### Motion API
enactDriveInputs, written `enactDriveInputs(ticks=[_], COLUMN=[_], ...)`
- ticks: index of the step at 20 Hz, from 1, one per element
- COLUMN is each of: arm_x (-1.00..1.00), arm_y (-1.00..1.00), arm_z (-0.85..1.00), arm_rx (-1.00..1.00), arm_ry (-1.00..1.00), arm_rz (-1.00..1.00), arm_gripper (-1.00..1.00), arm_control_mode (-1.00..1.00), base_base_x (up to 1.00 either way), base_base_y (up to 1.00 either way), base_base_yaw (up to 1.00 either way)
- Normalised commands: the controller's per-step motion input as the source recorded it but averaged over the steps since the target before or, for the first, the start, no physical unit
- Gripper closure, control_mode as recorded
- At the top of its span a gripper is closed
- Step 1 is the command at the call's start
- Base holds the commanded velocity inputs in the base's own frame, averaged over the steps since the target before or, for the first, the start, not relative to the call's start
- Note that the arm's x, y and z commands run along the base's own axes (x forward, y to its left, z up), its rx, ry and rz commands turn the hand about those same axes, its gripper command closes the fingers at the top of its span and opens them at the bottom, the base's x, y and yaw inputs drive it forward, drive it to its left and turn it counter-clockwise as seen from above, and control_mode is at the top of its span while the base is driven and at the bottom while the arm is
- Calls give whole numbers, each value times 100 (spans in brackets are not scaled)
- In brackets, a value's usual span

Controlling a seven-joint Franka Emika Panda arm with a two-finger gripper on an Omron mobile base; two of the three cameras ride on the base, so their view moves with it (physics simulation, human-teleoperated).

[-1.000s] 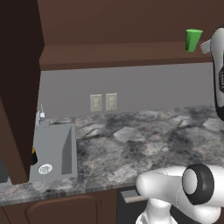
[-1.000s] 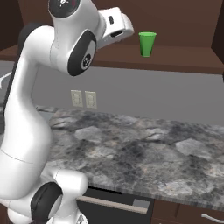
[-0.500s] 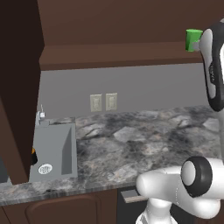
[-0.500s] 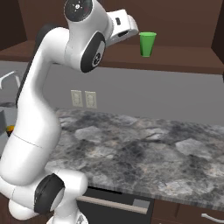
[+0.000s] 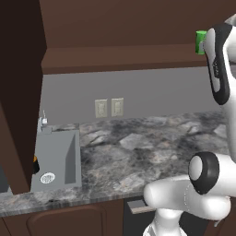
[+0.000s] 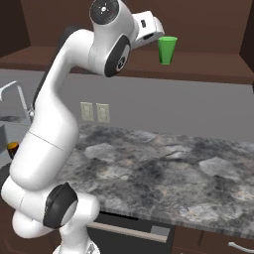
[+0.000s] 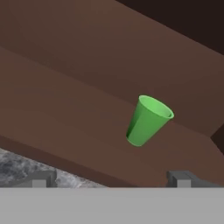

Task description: Open the cabinet directly in front. Then move the beer and the cup to the dining counter with the candle on it.

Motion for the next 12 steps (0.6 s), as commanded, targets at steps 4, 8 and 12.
enactDriveInputs(ticks=[4, 8, 12], arm_x=[36, 28, 28], arm_y=[-14, -7, -6], arm_z=[0, 3, 4], arm_rx=[0, 0, 0], arm_ry=[5, 9, 9], arm_rz=[0, 0, 0], arm_gripper=[-100, -100, -100], arm_control_mode=[-100, -100, -100], base_base_x=[0, 0, 0], base_base_y=[0, 0, 0], base_base_yaw=[0, 0, 0])
